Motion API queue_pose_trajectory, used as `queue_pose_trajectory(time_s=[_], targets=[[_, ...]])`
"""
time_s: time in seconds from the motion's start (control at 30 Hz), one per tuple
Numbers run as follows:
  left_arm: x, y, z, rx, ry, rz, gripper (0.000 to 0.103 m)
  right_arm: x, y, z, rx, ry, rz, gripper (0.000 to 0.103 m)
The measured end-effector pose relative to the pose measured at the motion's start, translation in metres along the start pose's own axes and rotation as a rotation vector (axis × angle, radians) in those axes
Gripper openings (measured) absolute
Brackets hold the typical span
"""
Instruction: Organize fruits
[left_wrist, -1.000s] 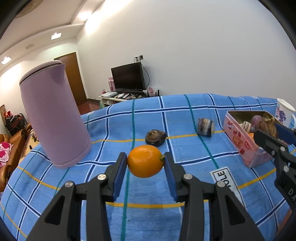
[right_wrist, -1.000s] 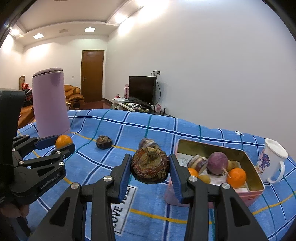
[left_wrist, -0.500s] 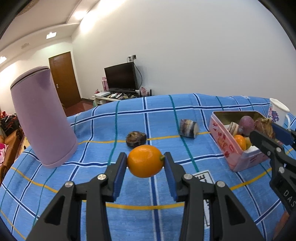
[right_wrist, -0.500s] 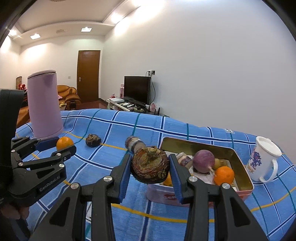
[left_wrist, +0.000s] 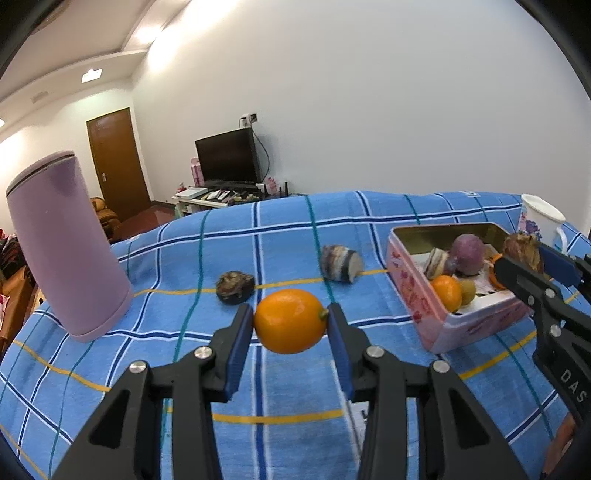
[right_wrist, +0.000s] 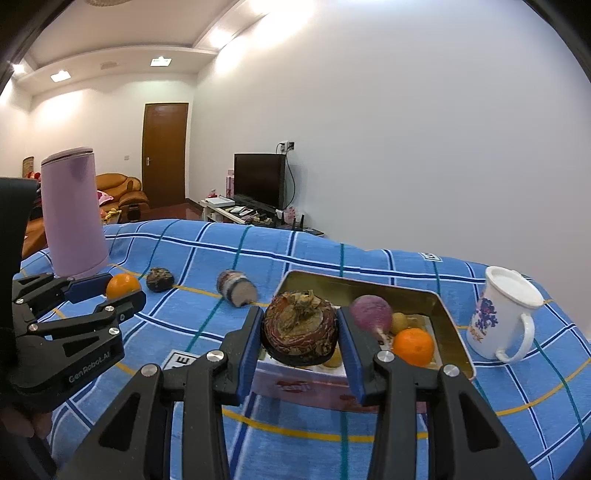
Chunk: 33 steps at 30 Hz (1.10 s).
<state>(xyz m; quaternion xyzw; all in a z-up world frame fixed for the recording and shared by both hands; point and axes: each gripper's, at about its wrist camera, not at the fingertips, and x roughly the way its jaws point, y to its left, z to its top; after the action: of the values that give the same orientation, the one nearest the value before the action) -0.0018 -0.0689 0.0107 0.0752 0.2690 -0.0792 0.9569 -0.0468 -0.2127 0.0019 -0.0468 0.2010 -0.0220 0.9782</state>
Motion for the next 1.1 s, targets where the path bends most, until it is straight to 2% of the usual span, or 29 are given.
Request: queue_pose_trajectory(time_s=[1.1], targets=[[0.009, -0.087, 0.03, 0.064, -0.026, -0.142, 0.043, -0.002, -0.093, -0.003, 0.106, -0.004, -0.133, 0.042]])
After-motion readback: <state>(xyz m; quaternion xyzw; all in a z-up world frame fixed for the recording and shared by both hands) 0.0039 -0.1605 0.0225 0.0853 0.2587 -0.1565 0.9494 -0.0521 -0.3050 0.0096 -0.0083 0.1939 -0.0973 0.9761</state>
